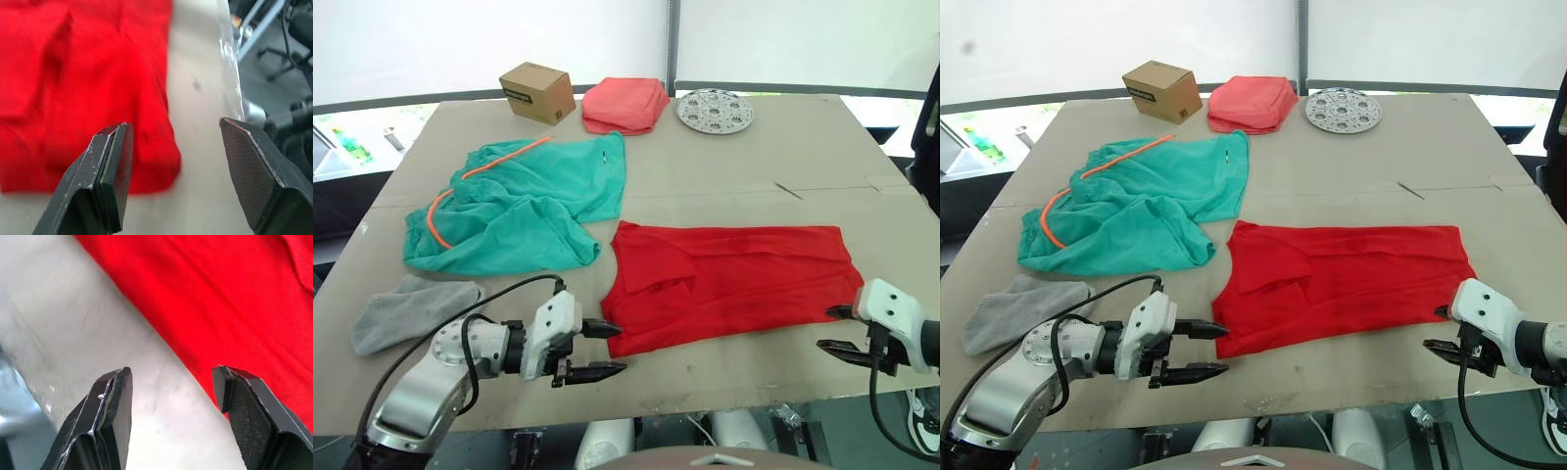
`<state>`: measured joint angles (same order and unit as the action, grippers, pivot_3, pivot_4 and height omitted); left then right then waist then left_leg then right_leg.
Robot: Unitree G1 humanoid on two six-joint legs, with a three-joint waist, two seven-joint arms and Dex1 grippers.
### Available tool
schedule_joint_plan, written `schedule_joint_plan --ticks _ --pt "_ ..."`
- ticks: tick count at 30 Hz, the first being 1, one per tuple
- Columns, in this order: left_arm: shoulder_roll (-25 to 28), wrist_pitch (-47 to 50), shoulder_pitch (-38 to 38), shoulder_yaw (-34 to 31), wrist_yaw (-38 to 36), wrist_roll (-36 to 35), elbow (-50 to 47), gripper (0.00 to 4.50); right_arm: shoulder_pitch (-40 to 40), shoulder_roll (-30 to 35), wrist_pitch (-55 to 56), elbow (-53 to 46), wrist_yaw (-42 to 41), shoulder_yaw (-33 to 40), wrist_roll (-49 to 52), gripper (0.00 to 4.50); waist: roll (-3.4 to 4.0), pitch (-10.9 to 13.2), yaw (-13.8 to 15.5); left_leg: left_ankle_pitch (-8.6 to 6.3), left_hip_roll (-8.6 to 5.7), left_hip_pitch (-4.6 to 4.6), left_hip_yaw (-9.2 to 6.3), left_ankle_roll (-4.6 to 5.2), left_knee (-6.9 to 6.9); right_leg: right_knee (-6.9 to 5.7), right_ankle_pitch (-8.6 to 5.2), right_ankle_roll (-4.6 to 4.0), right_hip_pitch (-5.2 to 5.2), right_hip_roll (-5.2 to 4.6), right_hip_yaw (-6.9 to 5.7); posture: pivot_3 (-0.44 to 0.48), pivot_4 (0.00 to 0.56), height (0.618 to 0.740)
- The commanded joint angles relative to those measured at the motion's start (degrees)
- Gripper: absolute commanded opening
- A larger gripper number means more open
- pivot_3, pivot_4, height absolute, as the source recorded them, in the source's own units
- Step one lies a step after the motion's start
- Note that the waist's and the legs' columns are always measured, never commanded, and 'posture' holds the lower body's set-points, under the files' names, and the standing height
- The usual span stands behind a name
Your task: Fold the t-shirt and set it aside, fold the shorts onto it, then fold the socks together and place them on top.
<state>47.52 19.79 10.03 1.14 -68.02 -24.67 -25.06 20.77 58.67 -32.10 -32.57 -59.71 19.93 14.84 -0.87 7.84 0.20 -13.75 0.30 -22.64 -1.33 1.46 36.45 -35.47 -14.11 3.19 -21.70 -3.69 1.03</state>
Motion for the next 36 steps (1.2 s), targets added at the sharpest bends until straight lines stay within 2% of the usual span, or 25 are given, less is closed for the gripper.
schedule_joint_plan --ticks 1,4,10,15,23,27,32,33,36 --pt "0.1 -4.1 0.2 1.4 0.3 3.0 0.4 3.09 -2.2 1.9 -0.6 0.4 3.3 -2.7 -4.1 2.79 0.02 0.0 0.3 0.00 0.01 -0.03 -0.01 0.00 -0.01 0.00 0.06 -0.10 -0.04 0.01 -0.02 0.000 0.150 0.740" --pt "-0.8 -4.4 -1.1 2.2 2.2 4.6 1.1 3.09 -7.1 3.7 -5.3 1.8 7.0 -7.4 -7.7 2.79 0.05 0.0 0.5 0.00 0.03 -0.04 -0.04 0.00 -0.04 0.00 0.02 -0.18 -0.04 0.02 -0.07 0.000 0.150 0.740" --pt "-1.2 -2.3 0.3 2.7 5.7 4.6 -3.7 3.09 -6.1 10.0 -9.1 0.9 5.9 -10.2 -11.6 2.79 0.06 0.1 0.9 0.00 0.02 -0.15 -0.11 0.00 -0.06 0.07 -0.04 -0.25 -0.03 0.00 -0.23 0.000 0.150 0.740" --pt "-2.6 -3.2 -0.6 5.8 7.2 6.4 -4.4 3.09 -6.1 13.4 -10.4 2.3 6.5 -12.6 -14.9 2.79 0.05 0.1 0.6 0.00 0.01 -0.06 -0.01 0.01 -0.05 0.06 -0.04 -0.23 0.00 0.03 -0.34 0.000 0.150 0.740" --pt "-5.0 -5.7 -2.0 7.3 11.0 9.9 -0.3 3.09 -14.3 6.1 -16.5 0.8 8.0 -14.2 -10.4 2.79 0.00 0.1 0.6 0.00 0.01 -0.08 -0.02 0.01 -0.02 0.03 -0.04 -0.21 0.03 0.42 -0.32 0.000 0.150 0.740" --pt "-4.7 -5.0 -2.4 6.7 10.1 8.2 0.0 3.09 -16.1 7.4 -17.6 2.6 9.4 -16.9 -12.8 2.79 0.01 0.1 0.7 0.00 0.02 -0.09 0.00 0.01 -0.02 0.03 -0.03 -0.22 0.02 0.43 -0.29 0.000 0.150 0.740" --pt "-6.8 10.5 -6.8 1.1 10.8 -8.5 -2.0 3.09 -30.3 0.5 -32.5 2.5 9.0 -12.7 -2.4 2.79 -0.06 0.1 0.4 0.00 0.03 -0.08 -0.02 0.02 0.07 -0.07 -0.03 -0.20 0.01 0.42 -0.27 0.000 0.150 0.740" --pt "-8.3 13.8 -10.8 -0.1 12.9 -10.3 0.6 3.09 -35.6 -1.0 -33.7 4.9 10.2 -13.4 -2.1 2.79 -0.07 0.1 0.4 0.00 0.05 -0.05 -0.04 0.02 0.08 -0.10 -0.04 -0.17 0.03 0.46 -0.28 0.000 0.150 0.740" --pt "-12.9 18.2 -22.5 0.1 21.4 -7.0 9.7 3.09 -46.3 -3.1 -31.9 14.0 14.2 -18.5 -5.3 2.79 0.02 0.2 0.7 0.01 -0.02 -0.05 -0.06 0.03 0.17 -0.16 -0.01 -0.17 0.04 0.51 -0.29 0.000 0.150 0.740"
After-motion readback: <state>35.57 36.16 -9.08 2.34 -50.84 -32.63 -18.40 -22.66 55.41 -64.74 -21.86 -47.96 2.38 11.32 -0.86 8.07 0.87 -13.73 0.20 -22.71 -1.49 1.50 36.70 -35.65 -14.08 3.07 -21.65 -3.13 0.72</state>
